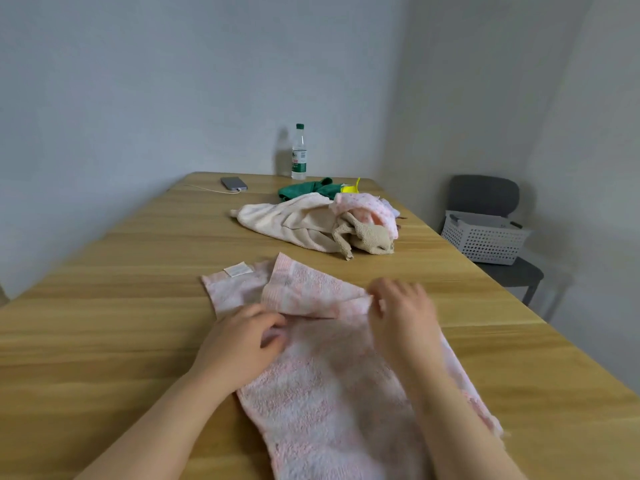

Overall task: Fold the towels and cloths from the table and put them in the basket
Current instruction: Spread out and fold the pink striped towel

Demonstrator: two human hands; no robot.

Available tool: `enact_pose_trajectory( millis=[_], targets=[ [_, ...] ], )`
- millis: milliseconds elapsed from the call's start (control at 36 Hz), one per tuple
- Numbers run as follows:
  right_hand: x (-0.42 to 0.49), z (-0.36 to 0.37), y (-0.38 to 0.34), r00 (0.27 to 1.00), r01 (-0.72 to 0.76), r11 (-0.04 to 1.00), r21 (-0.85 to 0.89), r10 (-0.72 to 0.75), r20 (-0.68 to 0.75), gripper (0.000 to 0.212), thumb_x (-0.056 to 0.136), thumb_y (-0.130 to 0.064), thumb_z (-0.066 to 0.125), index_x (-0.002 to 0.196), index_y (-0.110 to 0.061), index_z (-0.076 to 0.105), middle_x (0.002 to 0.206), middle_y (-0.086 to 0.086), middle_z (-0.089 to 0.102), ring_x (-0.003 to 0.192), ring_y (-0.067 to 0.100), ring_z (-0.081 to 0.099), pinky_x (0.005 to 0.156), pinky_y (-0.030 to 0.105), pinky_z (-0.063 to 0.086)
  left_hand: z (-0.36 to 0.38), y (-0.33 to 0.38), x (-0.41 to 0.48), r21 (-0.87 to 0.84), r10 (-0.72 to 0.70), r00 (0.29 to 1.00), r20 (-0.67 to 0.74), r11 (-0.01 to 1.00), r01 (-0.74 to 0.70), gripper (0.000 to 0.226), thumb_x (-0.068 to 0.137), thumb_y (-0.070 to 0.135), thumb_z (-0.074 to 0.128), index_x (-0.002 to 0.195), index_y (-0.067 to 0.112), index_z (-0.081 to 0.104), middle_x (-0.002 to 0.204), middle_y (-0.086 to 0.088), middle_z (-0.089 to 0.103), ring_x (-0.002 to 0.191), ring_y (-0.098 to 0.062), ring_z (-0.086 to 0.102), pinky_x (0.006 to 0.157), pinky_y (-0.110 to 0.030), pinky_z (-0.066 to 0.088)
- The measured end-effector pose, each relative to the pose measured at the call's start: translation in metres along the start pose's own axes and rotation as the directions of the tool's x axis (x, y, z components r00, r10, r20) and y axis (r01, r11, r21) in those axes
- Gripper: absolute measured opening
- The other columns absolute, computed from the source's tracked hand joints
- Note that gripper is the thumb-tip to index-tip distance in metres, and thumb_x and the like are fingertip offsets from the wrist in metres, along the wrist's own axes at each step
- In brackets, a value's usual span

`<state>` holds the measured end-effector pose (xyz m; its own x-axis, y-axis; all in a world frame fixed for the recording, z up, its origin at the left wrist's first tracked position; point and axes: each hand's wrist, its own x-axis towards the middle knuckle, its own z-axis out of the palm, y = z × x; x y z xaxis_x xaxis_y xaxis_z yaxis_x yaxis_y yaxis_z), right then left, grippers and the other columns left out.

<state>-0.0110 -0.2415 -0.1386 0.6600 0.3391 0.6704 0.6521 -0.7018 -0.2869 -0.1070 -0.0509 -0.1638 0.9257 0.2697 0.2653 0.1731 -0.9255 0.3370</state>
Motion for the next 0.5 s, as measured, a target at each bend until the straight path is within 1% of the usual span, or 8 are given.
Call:
enact_pose_trajectory(
  millis=[28,111,194,278,333,417,472,500],
  targets=[
    [-0.002,0.007,-0.007,0.990,0.051,0.998,0.019,-0.054,0.132,0.020,0.076,-0.003,0.060,0.091,-0.013,0.068,0.087,0.005,0.067,0.080,0.033,0.059,0.068,0.039,0.045,0.001,-0.001,0.000,-0.005,0.006,1.000,0.006,1.000,-0.006,0.027,0.090,0.042,0.049,0.113,0.036,0.061,0.116,0.021,0.051,0.110,-0.005,0.046,0.092,-0.023,0.037],
    [-0.007,0.026,-0.011,0.889,0.032,0.999,0.041,-0.048,0.455,0.032,0.093,-0.023,0.047,0.124,-0.024,0.054,0.118,0.001,0.059,0.109,0.025,0.049,0.089,0.033,0.041,0.002,-0.002,0.003,0.004,0.010,1.000,0.021,1.000,-0.010,0.031,0.090,0.047,0.044,0.118,0.039,0.055,0.121,0.024,0.047,0.118,-0.006,0.042,0.098,-0.025,0.033],
    [-0.002,0.028,-0.011,0.884,-0.138,0.979,0.148,0.054,0.463,0.044,0.096,-0.031,0.043,0.139,-0.029,0.038,0.124,0.001,0.058,0.115,0.023,0.049,0.092,0.031,0.041,0.001,-0.001,0.005,0.044,-0.017,1.000,0.020,0.999,0.016,0.032,0.091,0.049,0.044,0.121,0.039,0.051,0.122,0.022,0.047,0.119,-0.009,0.039,0.095,-0.026,0.031],
    [0.009,0.025,-0.011,0.850,-0.164,0.983,0.089,0.095,0.518,0.056,0.095,-0.037,0.044,0.146,-0.032,0.021,0.115,0.001,0.063,0.106,0.021,0.058,0.075,0.030,0.042,-0.001,0.000,0.009,0.063,-0.059,0.998,-0.030,0.996,0.060,0.026,0.090,0.049,0.041,0.109,0.036,0.053,0.099,0.018,0.050,0.106,-0.012,0.045,0.082,-0.028,0.033],
    [0.016,0.024,-0.015,0.795,-0.069,0.997,-0.022,0.068,0.603,0.045,0.094,-0.039,0.045,0.138,-0.032,0.036,0.115,0.000,0.061,0.108,0.021,0.056,0.073,0.030,0.041,-0.001,0.000,0.012,0.042,-0.061,0.994,-0.090,0.997,0.065,0.009,0.092,0.040,0.046,0.086,0.033,0.049,0.080,0.016,0.047,0.092,-0.014,0.050,0.072,-0.029,0.031],
    [0.023,0.023,-0.023,0.753,-0.014,0.998,-0.054,0.046,0.656,0.014,0.092,-0.026,0.045,0.101,-0.024,0.056,0.096,-0.002,0.060,0.089,0.020,0.053,0.060,0.028,0.036,-0.002,-0.002,0.012,-0.020,-0.095,0.989,-0.117,0.995,0.093,0.033,0.091,0.033,0.051,0.060,0.029,0.041,0.055,0.009,0.045,0.057,-0.011,0.047,0.054,-0.028,0.028],
    [0.030,0.022,-0.025,0.766,-0.112,0.994,-0.015,0.096,0.636,0.009,0.089,-0.021,0.047,0.085,-0.021,0.055,0.076,-0.003,0.055,0.075,0.021,0.051,0.054,0.025,0.034,-0.002,-0.002,0.011,-0.056,-0.126,0.987,-0.102,0.991,0.121,0.033,0.089,0.031,0.053,0.057,0.026,0.049,0.048,0.006,0.046,0.049,-0.007,0.044,0.048,-0.024,0.026],
    [0.036,0.021,-0.023,0.784,-0.235,0.971,0.044,0.162,0.599,0.011,0.088,-0.019,0.048,0.084,-0.017,0.058,0.071,-0.002,0.054,0.068,0.021,0.052,0.053,0.024,0.036,-0.002,-0.003,0.011,-0.073,-0.123,0.988,-0.096,0.991,0.117,0.027,0.089,0.031,0.054,0.062,0.027,0.057,0.050,0.007,0.050,0.051,-0.005,0.047,0.051,-0.023,0.030]
  ],
)
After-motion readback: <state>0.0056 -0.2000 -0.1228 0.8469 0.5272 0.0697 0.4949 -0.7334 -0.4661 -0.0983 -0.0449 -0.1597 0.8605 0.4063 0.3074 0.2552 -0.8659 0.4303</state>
